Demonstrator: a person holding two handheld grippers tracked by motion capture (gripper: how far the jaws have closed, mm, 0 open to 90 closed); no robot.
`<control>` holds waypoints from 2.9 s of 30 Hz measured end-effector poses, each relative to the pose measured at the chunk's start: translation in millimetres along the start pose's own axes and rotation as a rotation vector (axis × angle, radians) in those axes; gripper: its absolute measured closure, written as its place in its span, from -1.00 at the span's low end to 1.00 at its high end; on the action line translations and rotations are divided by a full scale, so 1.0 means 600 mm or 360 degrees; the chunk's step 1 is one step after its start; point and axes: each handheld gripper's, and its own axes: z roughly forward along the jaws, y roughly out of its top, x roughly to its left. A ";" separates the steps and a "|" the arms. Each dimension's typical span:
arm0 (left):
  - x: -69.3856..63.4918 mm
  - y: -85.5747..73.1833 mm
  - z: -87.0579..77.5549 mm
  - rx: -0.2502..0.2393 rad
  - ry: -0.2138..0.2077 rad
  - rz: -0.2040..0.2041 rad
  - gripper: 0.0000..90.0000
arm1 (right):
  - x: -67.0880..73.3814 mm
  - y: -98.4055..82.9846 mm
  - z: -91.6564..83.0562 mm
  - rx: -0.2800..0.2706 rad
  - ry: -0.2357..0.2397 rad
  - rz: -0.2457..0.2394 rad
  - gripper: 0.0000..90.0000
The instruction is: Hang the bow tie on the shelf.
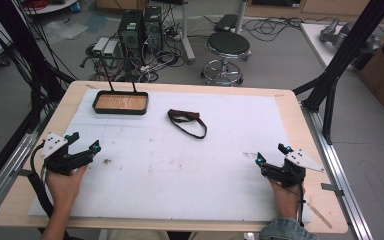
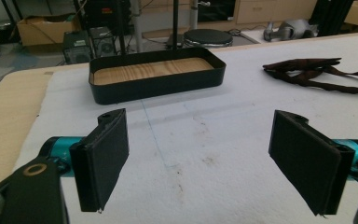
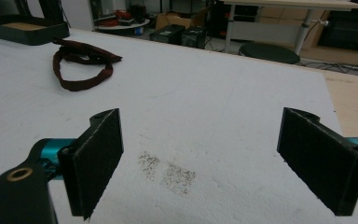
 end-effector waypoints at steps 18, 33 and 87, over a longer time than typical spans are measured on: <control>-0.002 -0.001 0.003 0.0015 -0.0001 0.0011 -0.55 | 0.002 0.000 0.001 -0.0006 0.0025 0.0000 -0.71; 0.000 0.000 0.003 0.0006 0.0007 0.0004 -0.55 | 0.016 0.090 -0.005 -0.0090 0.0043 -0.0144 -0.72; 0.010 -0.003 0.016 0.0010 -0.0049 0.0011 -0.56 | 0.137 0.322 0.408 0.0079 0.0669 -0.0241 -0.62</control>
